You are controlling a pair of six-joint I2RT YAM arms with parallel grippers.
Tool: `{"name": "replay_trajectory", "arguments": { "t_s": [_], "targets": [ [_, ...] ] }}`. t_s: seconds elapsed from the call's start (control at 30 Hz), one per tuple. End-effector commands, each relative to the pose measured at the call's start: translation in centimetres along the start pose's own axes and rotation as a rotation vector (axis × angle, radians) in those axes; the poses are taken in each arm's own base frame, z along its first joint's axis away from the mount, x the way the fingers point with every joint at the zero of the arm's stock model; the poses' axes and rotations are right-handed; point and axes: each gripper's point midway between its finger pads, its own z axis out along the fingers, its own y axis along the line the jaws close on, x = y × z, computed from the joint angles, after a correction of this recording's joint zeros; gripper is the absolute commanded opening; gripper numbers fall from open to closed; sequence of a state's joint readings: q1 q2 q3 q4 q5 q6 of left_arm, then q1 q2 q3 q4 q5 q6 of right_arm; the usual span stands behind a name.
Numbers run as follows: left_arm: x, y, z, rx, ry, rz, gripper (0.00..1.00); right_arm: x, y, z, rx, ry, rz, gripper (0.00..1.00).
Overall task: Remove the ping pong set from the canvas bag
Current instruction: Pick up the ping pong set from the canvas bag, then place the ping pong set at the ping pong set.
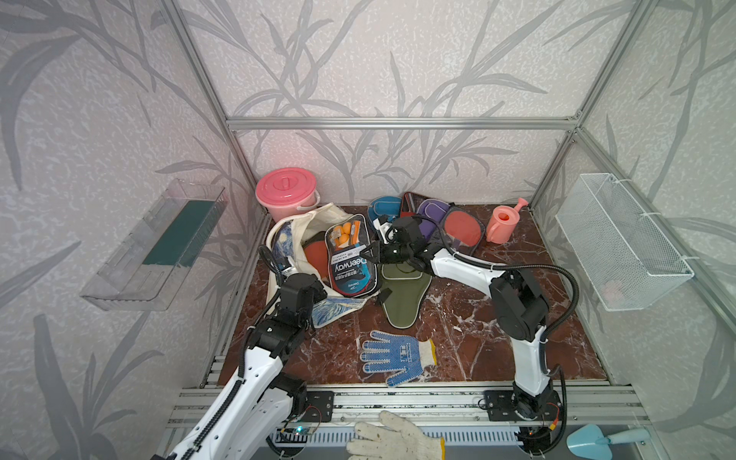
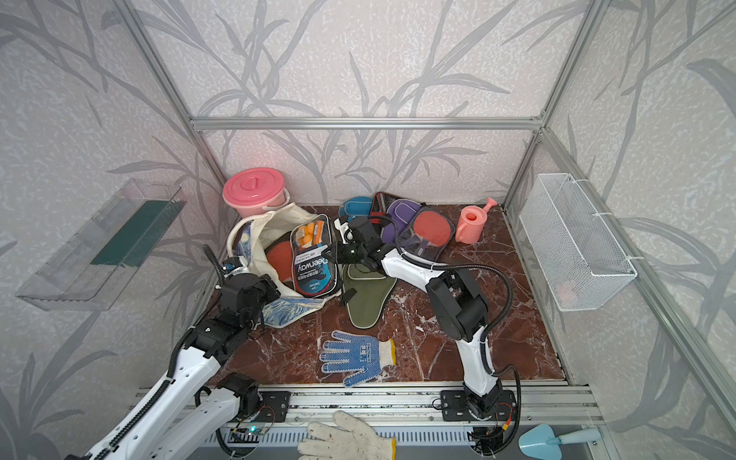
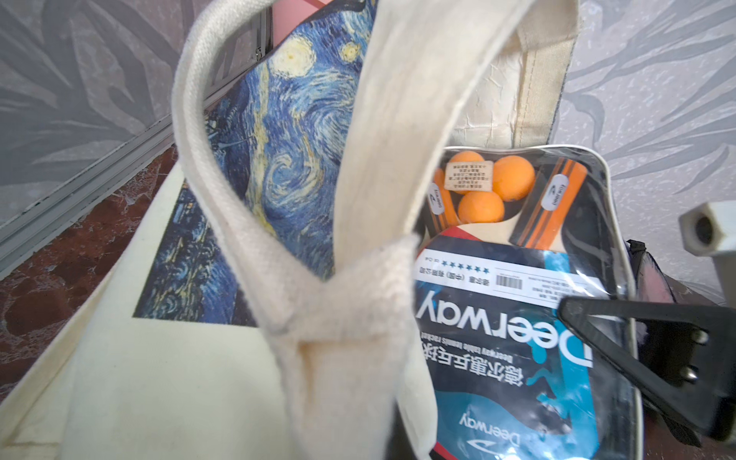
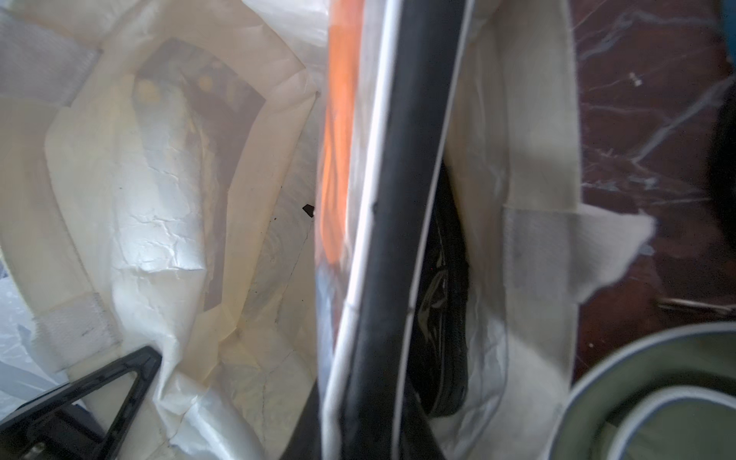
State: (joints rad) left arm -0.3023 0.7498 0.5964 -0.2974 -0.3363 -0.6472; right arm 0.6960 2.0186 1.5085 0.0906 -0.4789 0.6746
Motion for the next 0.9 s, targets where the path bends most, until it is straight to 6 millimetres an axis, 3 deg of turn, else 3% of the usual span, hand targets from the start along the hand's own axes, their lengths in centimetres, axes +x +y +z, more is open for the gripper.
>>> {"name": "replay_trajectory", "arguments": {
  "t_s": [0.0,0.23,0.4,0.43,0.87],
  "targets": [
    [-2.1,-0.4,-0.2,-0.002,-0.058,-0.026,0.0,-4.4,5.4,-4.5,-0.119,-0.139,-0.065,0.0],
    [-2.3,-0.4,0.4,0.0,-0.053,-0.043,0.0,-5.6,5.3,-8.6,-0.127,-0.197,-0.034,0.0],
    [-2.4,0.0,0.6,-0.007,-0.055,-0.055,0.0,-5.7,3.8,-10.7,-0.124,-0.22,0.019,0.0],
    [-2.4,0.1,0.6,-0.01,-0.055,-0.056,0.0,-6.1,4.4,-11.9,-0.136,-0.241,0.015,0.0],
    [-2.4,0.9,0.8,-0.029,-0.06,-0.09,0.0,-6.0,3.2,-17.0,-0.137,-0.291,0.072,0.0]
  ]
}}
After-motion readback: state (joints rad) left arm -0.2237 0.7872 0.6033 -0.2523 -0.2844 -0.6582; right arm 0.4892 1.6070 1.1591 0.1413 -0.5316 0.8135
